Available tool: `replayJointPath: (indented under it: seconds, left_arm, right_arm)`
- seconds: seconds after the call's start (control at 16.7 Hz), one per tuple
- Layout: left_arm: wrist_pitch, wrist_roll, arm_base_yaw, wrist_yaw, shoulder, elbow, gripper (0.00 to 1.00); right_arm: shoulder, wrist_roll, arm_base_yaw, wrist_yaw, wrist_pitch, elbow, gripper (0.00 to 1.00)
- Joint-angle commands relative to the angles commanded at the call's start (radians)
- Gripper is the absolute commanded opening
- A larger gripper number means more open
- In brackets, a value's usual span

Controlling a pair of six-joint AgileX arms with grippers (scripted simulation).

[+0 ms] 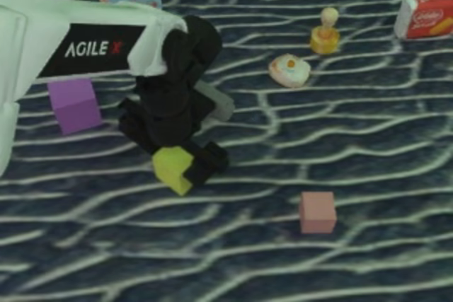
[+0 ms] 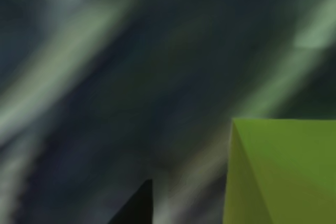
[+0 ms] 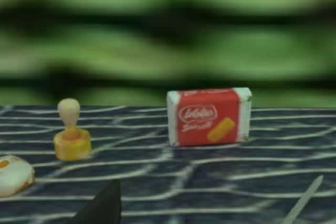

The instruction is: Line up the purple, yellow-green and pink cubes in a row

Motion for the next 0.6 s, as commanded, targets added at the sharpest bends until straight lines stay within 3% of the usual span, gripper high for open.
replayJointPath:
  seconds: [0.36,0.6]
  left_arm:
    - [0.000,0.000,0.000,0.000,0.000,0.000,0.02]
    - [0.000,0.000,0.000,0.000,0.000,0.000,0.00]
  right_arm:
    - [0.000,0.000,0.000,0.000,0.000,0.000,1.00]
    - [0.000,0.000,0.000,0.000,0.000,0.000,1.00]
